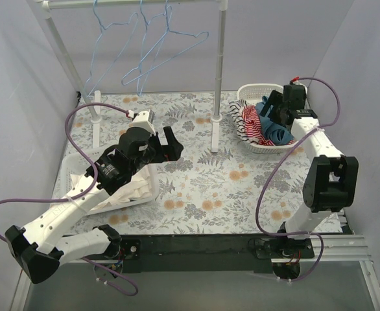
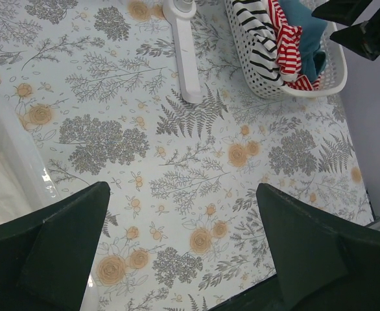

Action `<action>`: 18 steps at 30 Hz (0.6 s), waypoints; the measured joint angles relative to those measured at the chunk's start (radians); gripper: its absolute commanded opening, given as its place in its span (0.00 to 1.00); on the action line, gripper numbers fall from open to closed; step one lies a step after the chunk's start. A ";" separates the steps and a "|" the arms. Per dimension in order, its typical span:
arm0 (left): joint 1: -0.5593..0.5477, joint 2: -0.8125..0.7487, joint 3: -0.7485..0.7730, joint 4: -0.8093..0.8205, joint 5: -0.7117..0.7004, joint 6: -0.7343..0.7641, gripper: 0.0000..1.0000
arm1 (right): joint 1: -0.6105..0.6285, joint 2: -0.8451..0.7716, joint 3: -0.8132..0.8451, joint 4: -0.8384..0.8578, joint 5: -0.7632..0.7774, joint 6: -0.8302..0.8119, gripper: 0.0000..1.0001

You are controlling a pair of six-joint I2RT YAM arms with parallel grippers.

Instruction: Place the tank top on the hanger

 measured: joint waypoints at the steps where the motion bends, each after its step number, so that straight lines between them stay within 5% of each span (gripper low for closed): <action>1: 0.000 0.000 0.002 -0.002 -0.006 0.000 0.98 | -0.002 0.026 0.010 0.000 -0.002 0.006 0.81; 4: 0.000 -0.001 0.003 -0.012 -0.019 0.000 0.98 | -0.003 0.108 0.034 0.002 -0.002 0.031 0.74; 6: 0.000 -0.001 0.004 -0.016 -0.027 0.000 0.98 | -0.003 0.147 0.043 -0.001 -0.001 0.046 0.58; 7: 0.000 -0.001 0.004 -0.016 -0.032 0.000 0.98 | -0.003 0.158 0.047 -0.002 -0.001 0.047 0.47; 8: 0.000 -0.001 0.004 -0.017 -0.038 0.000 0.98 | -0.003 0.172 0.057 -0.005 -0.001 0.052 0.22; 10: 0.000 -0.001 0.007 -0.020 -0.046 0.000 0.98 | -0.003 0.185 0.079 -0.006 -0.001 0.047 0.02; 18: 0.000 -0.001 0.039 -0.017 -0.069 0.001 0.93 | -0.003 0.084 0.191 -0.044 0.025 0.048 0.01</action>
